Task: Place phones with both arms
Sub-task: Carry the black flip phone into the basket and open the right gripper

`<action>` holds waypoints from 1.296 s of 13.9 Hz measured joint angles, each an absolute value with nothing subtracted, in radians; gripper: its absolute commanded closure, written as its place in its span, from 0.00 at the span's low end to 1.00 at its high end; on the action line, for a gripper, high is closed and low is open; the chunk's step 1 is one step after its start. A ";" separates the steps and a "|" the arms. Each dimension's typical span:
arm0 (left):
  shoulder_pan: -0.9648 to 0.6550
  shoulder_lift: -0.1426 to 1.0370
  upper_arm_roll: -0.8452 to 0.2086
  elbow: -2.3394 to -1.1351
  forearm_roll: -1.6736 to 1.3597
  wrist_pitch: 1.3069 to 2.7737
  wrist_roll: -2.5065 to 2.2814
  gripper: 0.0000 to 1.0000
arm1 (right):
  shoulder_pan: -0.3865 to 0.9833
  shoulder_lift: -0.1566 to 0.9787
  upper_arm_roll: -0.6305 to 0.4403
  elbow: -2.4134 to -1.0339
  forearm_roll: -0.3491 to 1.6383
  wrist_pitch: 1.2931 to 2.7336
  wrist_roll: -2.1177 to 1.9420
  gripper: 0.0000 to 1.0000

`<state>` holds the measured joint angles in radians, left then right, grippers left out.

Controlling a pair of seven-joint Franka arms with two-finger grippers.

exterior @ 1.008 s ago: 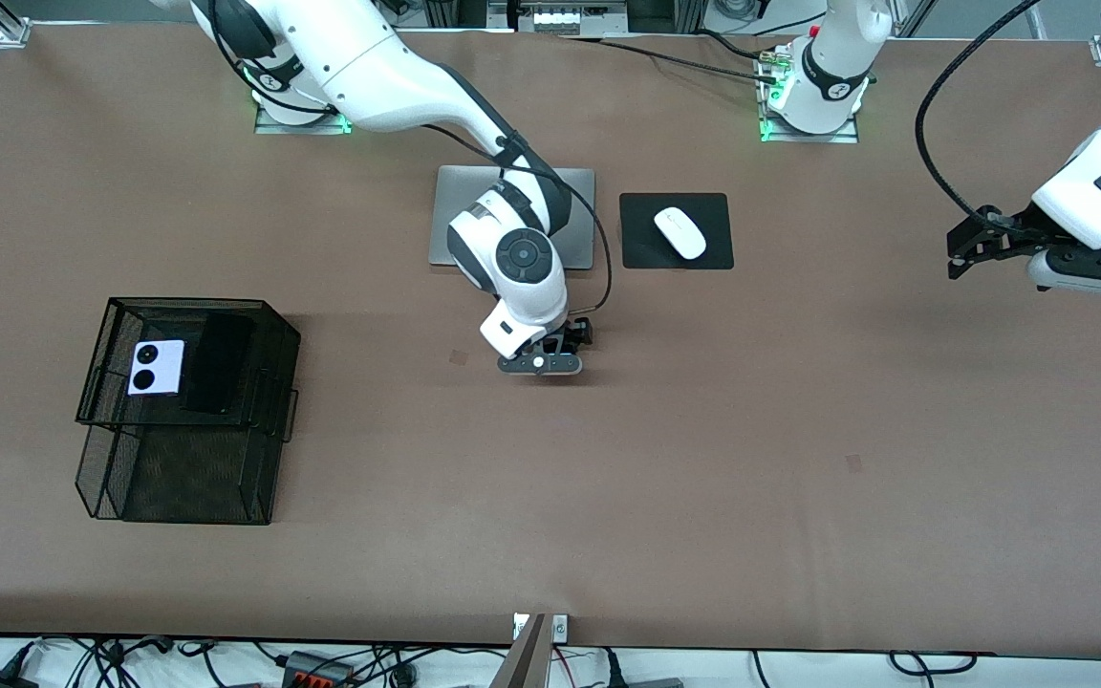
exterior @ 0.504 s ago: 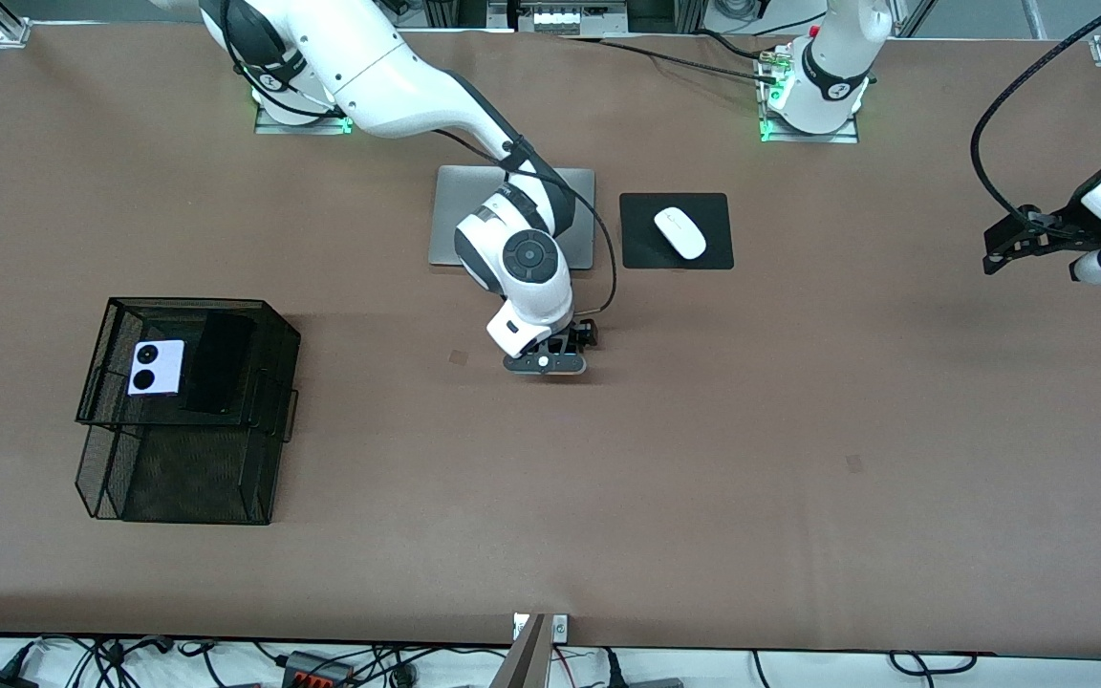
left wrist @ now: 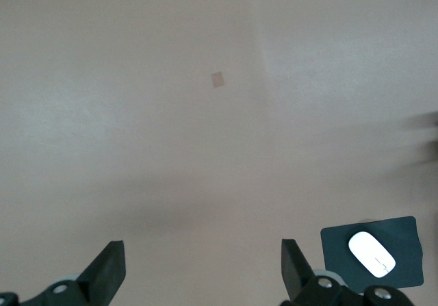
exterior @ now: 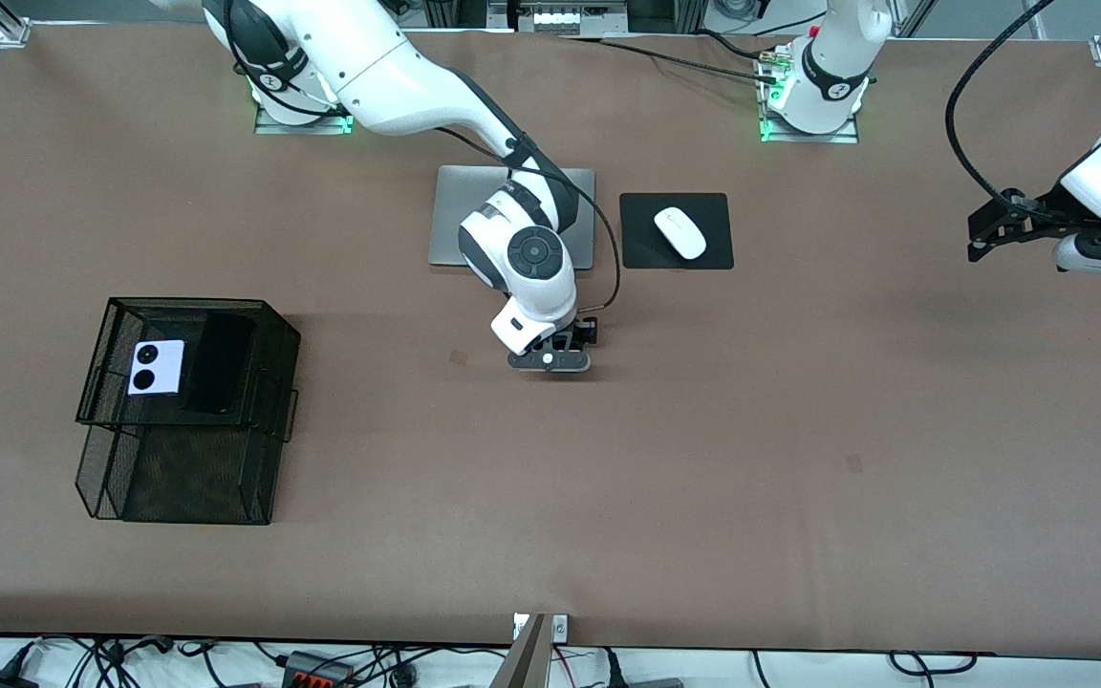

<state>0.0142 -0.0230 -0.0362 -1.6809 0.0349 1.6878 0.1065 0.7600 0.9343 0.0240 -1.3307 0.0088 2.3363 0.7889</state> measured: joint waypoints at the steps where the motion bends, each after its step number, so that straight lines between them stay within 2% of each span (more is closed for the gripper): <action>1: 0.014 -0.023 -0.036 -1.681 0.035 1.687 0.106 0.00 | 0.758 0.934 0.019 -1.327 0.009 2.335 0.789 0.77; 3: 0.015 -0.023 -0.036 -1.680 0.035 1.686 0.106 0.00 | 0.756 0.922 -0.014 -1.298 0.009 2.297 0.789 0.77; 5: 0.016 -0.023 -0.036 -1.676 0.035 1.686 0.106 0.00 | 0.731 0.885 -0.062 -1.235 0.009 2.168 0.788 0.77; 9: 0.016 -0.023 -0.036 -1.673 0.035 1.684 0.106 0.00 | 0.565 0.802 -0.109 -1.134 0.005 1.924 0.606 0.77; 15: 0.015 -0.023 -0.037 -1.671 0.035 1.680 0.106 0.00 | 0.223 0.770 -0.114 -1.130 0.005 1.881 0.161 0.77; 18: 0.015 -0.023 -0.037 -1.671 0.035 1.678 0.106 0.00 | 0.117 0.773 -0.111 -1.131 0.005 1.904 0.004 0.77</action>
